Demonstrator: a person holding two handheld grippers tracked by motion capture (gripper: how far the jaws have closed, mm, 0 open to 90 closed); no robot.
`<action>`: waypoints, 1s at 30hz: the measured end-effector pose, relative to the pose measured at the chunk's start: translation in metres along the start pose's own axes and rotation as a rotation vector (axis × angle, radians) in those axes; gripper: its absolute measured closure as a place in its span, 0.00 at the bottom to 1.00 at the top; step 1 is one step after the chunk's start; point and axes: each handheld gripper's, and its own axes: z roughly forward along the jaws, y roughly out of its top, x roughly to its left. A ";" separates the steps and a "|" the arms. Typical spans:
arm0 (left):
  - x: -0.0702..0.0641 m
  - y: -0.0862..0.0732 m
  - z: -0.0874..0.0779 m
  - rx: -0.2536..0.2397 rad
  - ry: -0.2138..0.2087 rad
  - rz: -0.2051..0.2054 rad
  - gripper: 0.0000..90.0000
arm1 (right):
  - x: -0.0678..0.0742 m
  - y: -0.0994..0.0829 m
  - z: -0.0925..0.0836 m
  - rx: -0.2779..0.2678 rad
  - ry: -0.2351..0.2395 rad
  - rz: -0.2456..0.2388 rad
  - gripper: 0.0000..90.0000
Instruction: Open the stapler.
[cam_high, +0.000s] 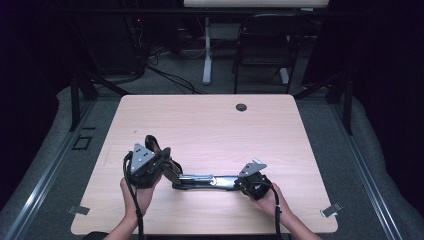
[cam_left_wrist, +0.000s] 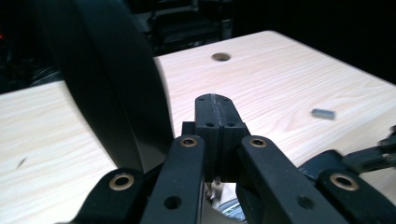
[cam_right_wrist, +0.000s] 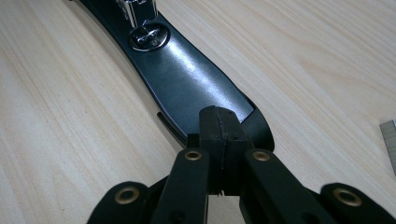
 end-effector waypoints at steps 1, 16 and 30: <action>0.000 0.000 0.000 0.000 0.000 0.000 1.00 | 0.000 0.000 0.000 0.000 0.001 -0.001 1.00; 0.022 -0.008 0.006 0.058 -0.039 -0.085 0.96 | 0.000 0.001 0.000 0.007 0.001 -0.004 1.00; 0.003 -0.002 0.010 0.100 -0.134 -0.007 0.62 | -0.001 0.000 0.000 -0.004 0.011 0.002 0.99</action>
